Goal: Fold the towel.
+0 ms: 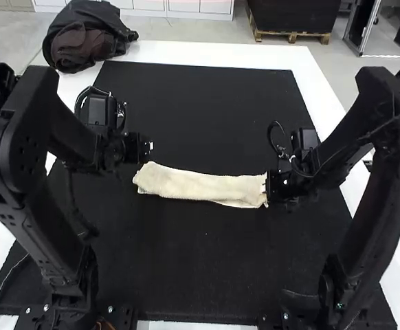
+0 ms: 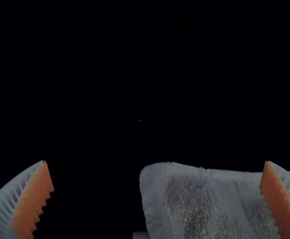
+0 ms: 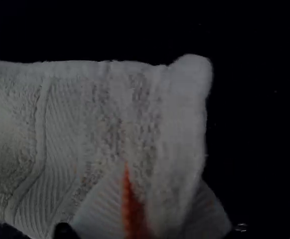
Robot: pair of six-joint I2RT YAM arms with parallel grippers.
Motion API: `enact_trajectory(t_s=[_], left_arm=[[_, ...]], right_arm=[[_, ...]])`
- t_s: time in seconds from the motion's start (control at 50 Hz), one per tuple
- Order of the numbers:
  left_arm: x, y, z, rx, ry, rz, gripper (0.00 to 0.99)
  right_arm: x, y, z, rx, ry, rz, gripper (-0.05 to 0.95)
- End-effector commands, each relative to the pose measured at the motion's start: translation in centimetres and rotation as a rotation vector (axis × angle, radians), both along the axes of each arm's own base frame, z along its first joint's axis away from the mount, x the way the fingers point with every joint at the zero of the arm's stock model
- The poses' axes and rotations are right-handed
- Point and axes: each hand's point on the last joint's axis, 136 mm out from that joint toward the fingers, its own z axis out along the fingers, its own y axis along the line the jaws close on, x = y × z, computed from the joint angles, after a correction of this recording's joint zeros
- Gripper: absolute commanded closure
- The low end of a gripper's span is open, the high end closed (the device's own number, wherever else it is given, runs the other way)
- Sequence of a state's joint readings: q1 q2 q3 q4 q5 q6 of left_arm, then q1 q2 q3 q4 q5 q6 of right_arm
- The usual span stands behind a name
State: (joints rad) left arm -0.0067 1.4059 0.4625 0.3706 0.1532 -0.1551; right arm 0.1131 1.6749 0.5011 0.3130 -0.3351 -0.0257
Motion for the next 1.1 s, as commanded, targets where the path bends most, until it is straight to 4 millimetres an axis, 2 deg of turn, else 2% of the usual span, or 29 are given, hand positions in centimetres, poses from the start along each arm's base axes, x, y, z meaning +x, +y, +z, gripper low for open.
enact_trajectory(t_s=[0.0, 0.24, 0.46, 0.82, 1.08], left_arm=[[1.1, 0.4, 2.1, -0.003, -0.053, 0.018, 0.026], [1.1, 0.6, 2.1, -0.010, -0.050, 0.026, 0.026], [1.1, 0.6, 2.7, -0.011, -0.064, 0.028, 0.026], [1.2, 1.1, 2.9, 0.001, -0.056, 0.054, 0.026], [1.6, 2.2, 3.8, 0.033, -0.081, 0.109, 0.026]], right_arm=[[-0.1, 0.9, 0.1, 0.017, 0.009, 0.049, 0.92], [-0.6, 0.3, 0.2, 0.029, 0.040, 0.033, 0.92], [0.7, 0.0, 3.1, 0.055, -0.015, 0.004, 0.92], [1.5, 0.5, 7.0, 0.087, -0.053, 0.013, 0.92], [1.1, 2.5, 9.2, 0.139, -0.051, 0.053, 0.92]])
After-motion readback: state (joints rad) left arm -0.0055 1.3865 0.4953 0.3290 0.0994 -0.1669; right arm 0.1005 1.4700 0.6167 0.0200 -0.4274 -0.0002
